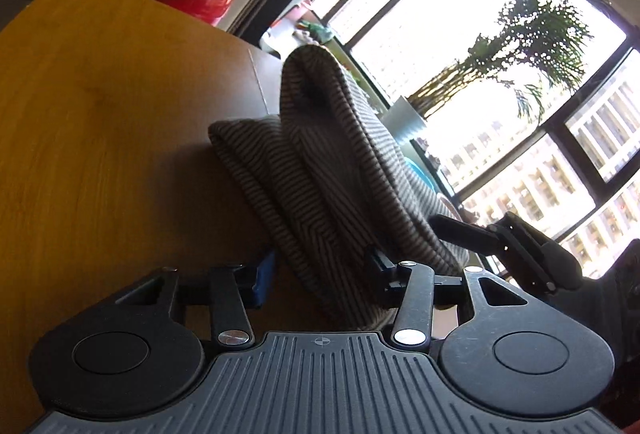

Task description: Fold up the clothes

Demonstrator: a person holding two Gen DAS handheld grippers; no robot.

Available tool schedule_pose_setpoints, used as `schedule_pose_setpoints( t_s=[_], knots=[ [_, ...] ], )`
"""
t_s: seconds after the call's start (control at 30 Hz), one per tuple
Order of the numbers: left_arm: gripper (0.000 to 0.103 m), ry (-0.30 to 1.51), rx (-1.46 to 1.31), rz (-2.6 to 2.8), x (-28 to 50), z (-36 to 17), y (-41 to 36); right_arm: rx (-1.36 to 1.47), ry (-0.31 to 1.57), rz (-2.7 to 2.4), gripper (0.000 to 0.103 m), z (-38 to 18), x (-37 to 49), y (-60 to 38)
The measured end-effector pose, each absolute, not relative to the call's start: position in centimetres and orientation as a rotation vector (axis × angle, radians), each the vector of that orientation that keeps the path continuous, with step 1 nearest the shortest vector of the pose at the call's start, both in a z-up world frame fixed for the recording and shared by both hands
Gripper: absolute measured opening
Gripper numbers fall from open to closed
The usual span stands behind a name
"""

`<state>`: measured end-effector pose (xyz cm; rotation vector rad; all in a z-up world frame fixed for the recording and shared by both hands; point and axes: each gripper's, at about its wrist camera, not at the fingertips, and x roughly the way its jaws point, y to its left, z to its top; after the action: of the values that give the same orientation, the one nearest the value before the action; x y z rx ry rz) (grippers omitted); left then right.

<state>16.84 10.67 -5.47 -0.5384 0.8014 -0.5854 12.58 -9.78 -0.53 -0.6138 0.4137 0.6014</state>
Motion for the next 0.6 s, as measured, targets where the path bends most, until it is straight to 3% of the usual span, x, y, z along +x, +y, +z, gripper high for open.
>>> schedule_pose_setpoints(
  t_s=[0.13,0.17,0.2,0.3,0.5,0.6],
  knots=[
    [0.047,0.801,-0.553,-0.59,16.9,-5.7,10.3,-0.473,0.444,0.611,0.073,0.1,13.7,-11.1],
    [0.048,0.798,-0.573,-0.592,16.9,-5.7,10.5,-0.45,0.454,0.617,0.067,0.2,13.9,-11.3],
    [0.047,0.797,-0.596,-0.594,17.1,-5.7,10.8,-0.448,0.451,0.604,0.052,0.3,14.1,-11.5],
    [0.046,0.802,-0.653,-0.614,17.4,-5.9,11.1,-0.453,0.44,0.564,0.03,0.7,14.4,-11.9],
    [0.044,0.834,-0.681,-0.635,18.2,-6.6,10.4,-0.236,0.467,0.598,0.015,4.4,14.7,-15.0],
    [0.042,0.864,-0.687,-0.642,19.0,-7.3,9.7,-0.194,0.494,0.665,0.015,5.3,14.0,-15.3]
  ],
)
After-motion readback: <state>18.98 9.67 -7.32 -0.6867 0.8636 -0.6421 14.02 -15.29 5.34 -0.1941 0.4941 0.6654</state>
